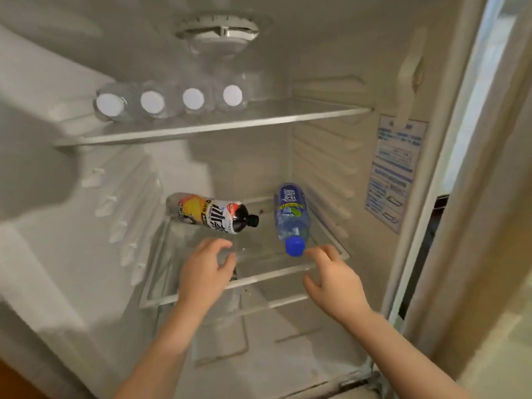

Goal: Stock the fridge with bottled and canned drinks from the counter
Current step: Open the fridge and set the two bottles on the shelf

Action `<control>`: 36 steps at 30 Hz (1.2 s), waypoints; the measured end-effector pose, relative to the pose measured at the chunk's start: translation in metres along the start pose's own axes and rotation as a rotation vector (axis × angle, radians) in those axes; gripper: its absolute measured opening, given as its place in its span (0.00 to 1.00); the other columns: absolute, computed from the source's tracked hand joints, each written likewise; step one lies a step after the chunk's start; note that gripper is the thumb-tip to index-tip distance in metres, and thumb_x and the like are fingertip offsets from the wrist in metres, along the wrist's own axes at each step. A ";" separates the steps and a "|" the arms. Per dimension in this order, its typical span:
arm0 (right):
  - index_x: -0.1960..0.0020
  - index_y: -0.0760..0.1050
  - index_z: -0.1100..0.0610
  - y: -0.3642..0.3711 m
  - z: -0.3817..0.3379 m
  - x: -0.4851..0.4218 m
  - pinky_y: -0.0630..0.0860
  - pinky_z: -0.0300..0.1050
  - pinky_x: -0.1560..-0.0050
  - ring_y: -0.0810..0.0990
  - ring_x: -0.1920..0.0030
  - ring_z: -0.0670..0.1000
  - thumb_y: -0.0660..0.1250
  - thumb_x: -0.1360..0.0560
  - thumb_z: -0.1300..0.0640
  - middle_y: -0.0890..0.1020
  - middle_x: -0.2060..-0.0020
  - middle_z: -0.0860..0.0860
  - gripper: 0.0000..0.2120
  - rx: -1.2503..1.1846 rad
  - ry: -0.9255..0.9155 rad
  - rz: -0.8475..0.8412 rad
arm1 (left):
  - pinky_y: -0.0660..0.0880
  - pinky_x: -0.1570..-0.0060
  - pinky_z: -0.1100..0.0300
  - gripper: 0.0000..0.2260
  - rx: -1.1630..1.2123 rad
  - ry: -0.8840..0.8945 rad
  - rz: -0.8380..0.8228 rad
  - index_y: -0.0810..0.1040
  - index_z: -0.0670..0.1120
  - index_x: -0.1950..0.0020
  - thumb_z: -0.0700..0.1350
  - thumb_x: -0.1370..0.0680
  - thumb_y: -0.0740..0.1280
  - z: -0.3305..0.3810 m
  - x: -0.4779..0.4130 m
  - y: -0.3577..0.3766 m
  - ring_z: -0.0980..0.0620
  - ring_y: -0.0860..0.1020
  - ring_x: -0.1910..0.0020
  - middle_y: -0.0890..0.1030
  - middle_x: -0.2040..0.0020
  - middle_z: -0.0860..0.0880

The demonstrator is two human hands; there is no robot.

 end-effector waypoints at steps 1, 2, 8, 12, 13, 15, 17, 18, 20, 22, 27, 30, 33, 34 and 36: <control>0.34 0.69 0.50 0.003 -0.002 -0.013 0.72 0.44 0.52 0.77 0.45 0.53 0.65 0.26 0.50 0.70 0.37 0.47 0.21 -0.006 0.005 0.017 | 0.73 0.46 0.53 0.12 -0.071 0.026 0.013 0.78 0.48 0.41 0.47 0.23 0.66 -0.002 -0.016 0.003 0.49 0.75 0.44 0.76 0.41 0.51; 0.35 0.70 0.50 0.006 -0.005 -0.024 0.73 0.45 0.53 0.78 0.45 0.53 0.66 0.27 0.49 0.71 0.37 0.47 0.21 -0.020 0.008 0.041 | 0.72 0.43 0.52 0.13 -0.152 0.059 0.017 0.77 0.48 0.40 0.48 0.24 0.66 -0.002 -0.031 0.008 0.48 0.73 0.41 0.74 0.38 0.50; 0.39 0.69 0.52 0.024 -0.005 -0.067 0.72 0.44 0.63 0.78 0.51 0.55 0.70 0.33 0.44 0.68 0.41 0.47 0.25 0.046 0.065 0.070 | 0.55 0.28 0.43 0.32 -0.473 0.179 -0.119 0.59 0.54 0.25 0.48 0.27 0.69 -0.016 -0.108 0.050 0.45 0.52 0.25 0.56 0.24 0.49; 0.42 0.70 0.54 0.033 -0.001 -0.074 0.67 0.42 0.67 0.79 0.57 0.57 0.71 0.36 0.45 0.69 0.42 0.49 0.26 0.055 0.081 0.104 | 0.49 0.27 0.39 0.39 -0.549 0.215 -0.186 0.55 0.56 0.24 0.45 0.30 0.73 -0.034 -0.136 0.064 0.46 0.48 0.23 0.53 0.23 0.48; 0.44 0.70 0.55 0.034 -0.001 -0.074 0.66 0.42 0.67 0.79 0.58 0.58 0.71 0.36 0.47 0.70 0.43 0.49 0.25 0.032 0.070 0.121 | 0.48 0.27 0.39 0.41 -0.558 0.225 -0.201 0.55 0.55 0.24 0.44 0.31 0.73 -0.036 -0.141 0.067 0.45 0.49 0.23 0.54 0.23 0.48; 0.48 0.73 0.56 0.034 -0.001 -0.074 0.67 0.42 0.67 0.79 0.60 0.59 0.73 0.37 0.51 0.72 0.45 0.50 0.20 -0.043 0.031 0.163 | 0.50 0.27 0.39 0.42 -0.591 0.246 -0.214 0.55 0.56 0.24 0.43 0.32 0.74 -0.037 -0.147 0.072 0.46 0.54 0.25 0.58 0.25 0.49; 0.55 0.74 0.57 0.030 -0.005 -0.073 0.68 0.42 0.69 0.78 0.63 0.58 0.73 0.40 0.56 0.75 0.52 0.50 0.15 -0.089 -0.037 0.225 | 0.54 0.28 0.40 0.41 -0.606 0.255 -0.209 0.55 0.56 0.25 0.44 0.32 0.74 -0.038 -0.149 0.072 0.47 0.58 0.27 0.61 0.26 0.51; 0.59 0.75 0.57 0.026 -0.007 -0.072 0.69 0.42 0.71 0.77 0.66 0.58 0.74 0.42 0.59 0.76 0.56 0.50 0.14 -0.097 -0.066 0.261 | 0.55 0.29 0.41 0.41 -0.606 0.262 -0.207 0.55 0.56 0.25 0.45 0.32 0.74 -0.039 -0.148 0.072 0.47 0.59 0.27 0.62 0.27 0.51; 0.62 0.75 0.57 0.014 -0.010 -0.072 0.71 0.43 0.73 0.77 0.69 0.58 0.74 0.45 0.61 0.77 0.61 0.50 0.13 -0.127 -0.091 0.331 | 0.56 0.29 0.41 0.41 -0.611 0.279 -0.199 0.55 0.56 0.24 0.49 0.32 0.74 -0.039 -0.147 0.069 0.48 0.60 0.28 0.63 0.27 0.52; 0.62 0.76 0.57 -0.003 -0.014 -0.077 0.73 0.43 0.71 0.77 0.67 0.55 0.75 0.46 0.62 0.78 0.62 0.50 0.13 -0.174 -0.099 0.405 | 0.57 0.29 0.43 0.41 -0.589 0.294 -0.162 0.58 0.56 0.25 0.50 0.33 0.75 -0.039 -0.144 0.064 0.49 0.62 0.28 0.65 0.28 0.52; 0.60 0.79 0.54 -0.061 -0.039 -0.115 0.68 0.33 0.59 0.75 0.60 0.45 0.74 0.42 0.58 0.79 0.64 0.45 0.12 -0.364 -0.121 0.549 | 0.69 0.41 0.52 0.38 -0.216 0.182 0.130 0.69 0.54 0.29 0.49 0.38 0.77 -0.031 -0.151 0.026 0.45 0.73 0.38 0.74 0.36 0.50; 0.58 0.80 0.50 -0.078 -0.053 -0.148 0.71 0.38 0.56 0.77 0.60 0.46 0.72 0.40 0.53 0.80 0.62 0.45 0.11 -0.379 -0.064 0.510 | 0.71 0.46 0.56 0.38 0.153 -0.029 0.323 0.69 0.54 0.31 0.51 0.38 0.79 -0.039 -0.160 -0.003 0.50 0.74 0.40 0.76 0.37 0.53; 0.56 0.80 0.49 -0.079 -0.062 -0.183 0.69 0.38 0.56 0.76 0.59 0.47 0.71 0.37 0.53 0.81 0.62 0.46 0.10 -0.409 -0.017 0.446 | 0.70 0.50 0.62 0.32 0.372 -0.111 0.429 0.69 0.61 0.37 0.56 0.38 0.76 -0.049 -0.157 -0.020 0.65 0.74 0.48 0.77 0.46 0.66; 0.56 0.80 0.50 -0.076 -0.064 -0.194 0.69 0.37 0.56 0.75 0.59 0.47 0.70 0.36 0.54 0.80 0.62 0.45 0.09 -0.430 -0.027 0.416 | 0.69 0.52 0.63 0.29 0.391 -0.131 0.458 0.68 0.63 0.40 0.56 0.38 0.76 -0.052 -0.154 -0.023 0.68 0.74 0.50 0.76 0.50 0.69; 0.55 0.80 0.52 -0.066 -0.070 -0.217 0.69 0.39 0.55 0.76 0.57 0.49 0.68 0.33 0.57 0.80 0.60 0.47 0.07 -0.474 -0.090 0.346 | 0.69 0.49 0.61 0.29 0.416 -0.179 0.507 0.67 0.64 0.40 0.55 0.36 0.76 -0.061 -0.150 -0.027 0.62 0.75 0.48 0.76 0.50 0.67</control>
Point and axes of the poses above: each hand's wrist, its own x-axis away from the middle knuckle, its own y-axis out of the palm, z = x × y, the point moved 6 cm from there along -x, towards the middle knuckle
